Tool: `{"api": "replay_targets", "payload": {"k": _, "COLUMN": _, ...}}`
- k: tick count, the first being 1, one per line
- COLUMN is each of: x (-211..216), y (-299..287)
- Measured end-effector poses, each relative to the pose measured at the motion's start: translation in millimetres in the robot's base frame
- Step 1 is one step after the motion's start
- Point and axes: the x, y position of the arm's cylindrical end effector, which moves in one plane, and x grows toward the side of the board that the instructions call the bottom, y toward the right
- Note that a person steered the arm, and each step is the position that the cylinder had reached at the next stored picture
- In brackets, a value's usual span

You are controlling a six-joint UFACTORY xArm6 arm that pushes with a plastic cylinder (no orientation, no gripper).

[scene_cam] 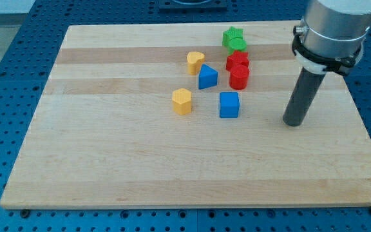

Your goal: Slide the blue cube right to the yellow hexagon

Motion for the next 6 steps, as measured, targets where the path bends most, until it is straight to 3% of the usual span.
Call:
{"api": "replay_targets", "payload": {"k": 3, "x": -4, "y": -60}}
{"api": "replay_targets", "payload": {"k": 6, "x": -59, "y": -101}}
